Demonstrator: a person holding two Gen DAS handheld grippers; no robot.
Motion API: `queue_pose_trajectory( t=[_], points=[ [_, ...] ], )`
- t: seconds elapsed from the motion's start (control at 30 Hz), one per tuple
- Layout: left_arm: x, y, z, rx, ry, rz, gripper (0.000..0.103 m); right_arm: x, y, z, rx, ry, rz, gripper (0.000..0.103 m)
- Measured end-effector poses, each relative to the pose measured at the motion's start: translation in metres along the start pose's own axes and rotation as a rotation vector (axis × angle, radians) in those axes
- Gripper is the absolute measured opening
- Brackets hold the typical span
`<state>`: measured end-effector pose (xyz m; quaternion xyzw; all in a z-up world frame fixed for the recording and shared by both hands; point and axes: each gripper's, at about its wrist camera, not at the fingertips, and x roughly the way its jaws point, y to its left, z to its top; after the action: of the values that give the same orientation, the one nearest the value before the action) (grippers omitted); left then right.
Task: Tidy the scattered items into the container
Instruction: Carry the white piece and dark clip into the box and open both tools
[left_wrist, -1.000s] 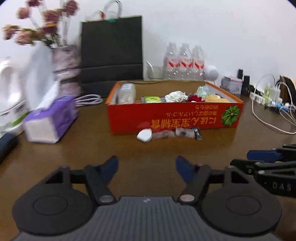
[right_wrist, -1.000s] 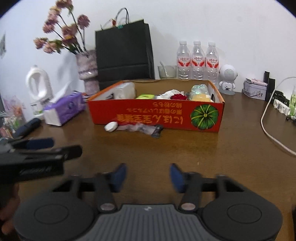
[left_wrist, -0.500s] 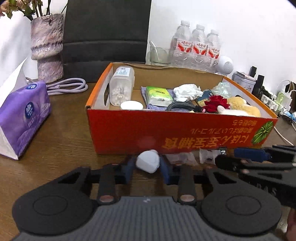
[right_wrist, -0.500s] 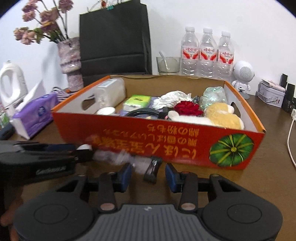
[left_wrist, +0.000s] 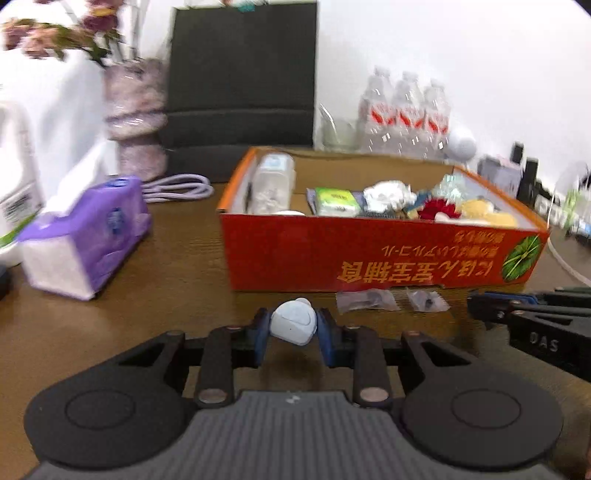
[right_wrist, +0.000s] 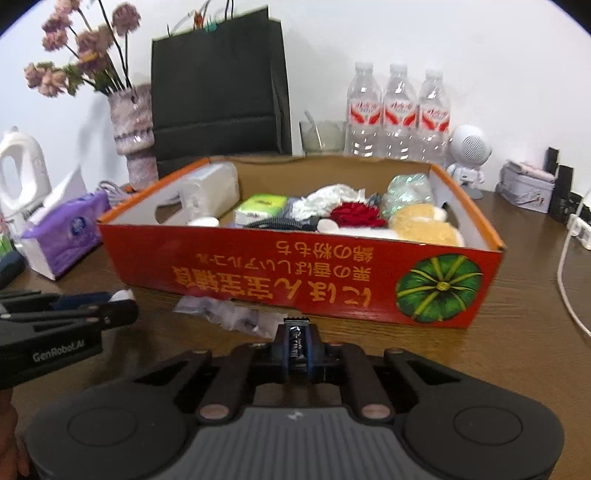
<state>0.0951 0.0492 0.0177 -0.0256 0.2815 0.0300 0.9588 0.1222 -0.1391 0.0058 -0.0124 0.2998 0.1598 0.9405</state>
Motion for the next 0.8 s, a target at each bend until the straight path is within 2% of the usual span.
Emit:
queue_pose_trajectory(
  t=[0.23, 0.43, 0.6, 0.7, 0.8],
  points=[
    [-0.076, -0.01, -0.023, -0.041, -0.104, 0.052, 0.028, -0.073, 0.007, -0.016, 0.007, -0.113, 0.038, 0.008],
    [-0.124, -0.021, -0.042, -0.029, -0.181, 0.066, 0.029, -0.114, 0.015, -0.025, -0.007, -0.171, 0.069, 0.008],
    [-0.141, -0.026, -0.058, -0.027, -0.17, 0.076, 0.028, -0.137, 0.014, -0.039, -0.02, -0.196, 0.098, 0.008],
    [-0.144, -0.028, -0.064, -0.047, -0.166, 0.049, 0.028, -0.141, 0.014, -0.044, -0.035, -0.181, 0.081, 0.008],
    [-0.151, -0.035, -0.064, -0.015, -0.187, 0.036, 0.029, -0.148, 0.012, -0.046, -0.022, -0.196, 0.073, 0.008]
  ],
)
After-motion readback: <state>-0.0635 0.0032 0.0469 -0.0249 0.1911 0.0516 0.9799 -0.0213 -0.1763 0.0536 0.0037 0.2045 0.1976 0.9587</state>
